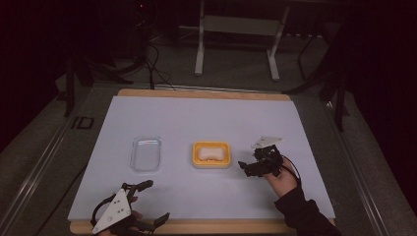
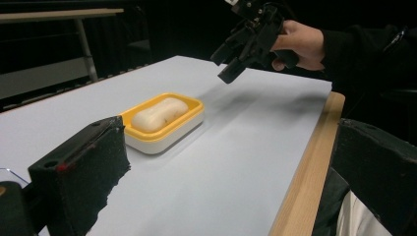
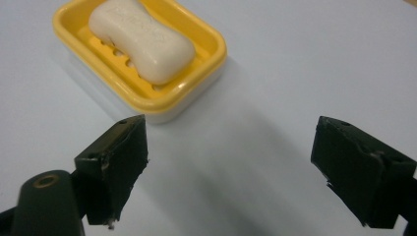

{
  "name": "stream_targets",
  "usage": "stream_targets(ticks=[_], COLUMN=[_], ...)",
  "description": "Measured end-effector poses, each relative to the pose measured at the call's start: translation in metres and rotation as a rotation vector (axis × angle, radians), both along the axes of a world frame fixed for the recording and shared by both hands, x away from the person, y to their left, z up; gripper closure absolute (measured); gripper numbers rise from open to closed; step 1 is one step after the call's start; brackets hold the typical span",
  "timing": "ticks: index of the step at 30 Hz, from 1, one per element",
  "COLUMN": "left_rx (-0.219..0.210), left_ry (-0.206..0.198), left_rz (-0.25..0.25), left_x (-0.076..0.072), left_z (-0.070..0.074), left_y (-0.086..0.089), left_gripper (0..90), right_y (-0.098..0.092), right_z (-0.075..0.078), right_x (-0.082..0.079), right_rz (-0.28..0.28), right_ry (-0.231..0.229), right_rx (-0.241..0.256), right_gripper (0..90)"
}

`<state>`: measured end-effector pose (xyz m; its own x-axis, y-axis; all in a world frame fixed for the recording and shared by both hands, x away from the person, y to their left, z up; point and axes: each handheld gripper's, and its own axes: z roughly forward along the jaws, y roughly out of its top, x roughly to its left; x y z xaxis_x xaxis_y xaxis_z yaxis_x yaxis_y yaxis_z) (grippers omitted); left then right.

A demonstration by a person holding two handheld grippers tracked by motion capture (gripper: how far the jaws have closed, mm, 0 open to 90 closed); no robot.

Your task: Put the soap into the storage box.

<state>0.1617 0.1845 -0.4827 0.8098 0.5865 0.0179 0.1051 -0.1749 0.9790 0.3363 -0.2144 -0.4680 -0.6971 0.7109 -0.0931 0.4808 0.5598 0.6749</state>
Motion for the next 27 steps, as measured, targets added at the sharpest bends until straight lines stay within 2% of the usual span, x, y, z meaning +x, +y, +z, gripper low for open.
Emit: stream_targets(ticks=[1,8,17,22,27], left_rx=[0.0,0.003,0.007,0.006,0.009], left_ry=[0.0,0.001,0.001,0.003,0.004], left_rz=[-0.001,0.0,0.001,0.0,0.001], left_x=[0.0,0.0,0.0,0.0,-0.001], left_z=[0.0,0.0,0.0,0.0,0.0], left_y=[0.0,0.0,-0.001,-0.001,-0.001], left_gripper=[1.2,1.2,1.2,1.2,1.2], right_y=[-0.004,-0.018,-0.029,-0.032,-0.035], right_z=[0.0,-0.004,-0.006,-0.006,-0.008], right_x=[-0.002,-0.011,-0.023,-0.028,-0.033], right_rz=[-0.016,-0.057,-0.085,-0.096,-0.1], right_ry=[-0.01,0.008,0.009,-0.002,0.015], right_rx=[0.009,0.037,0.068,0.062,0.067], right_gripper=[13.9,13.9,13.9,13.9,13.9])
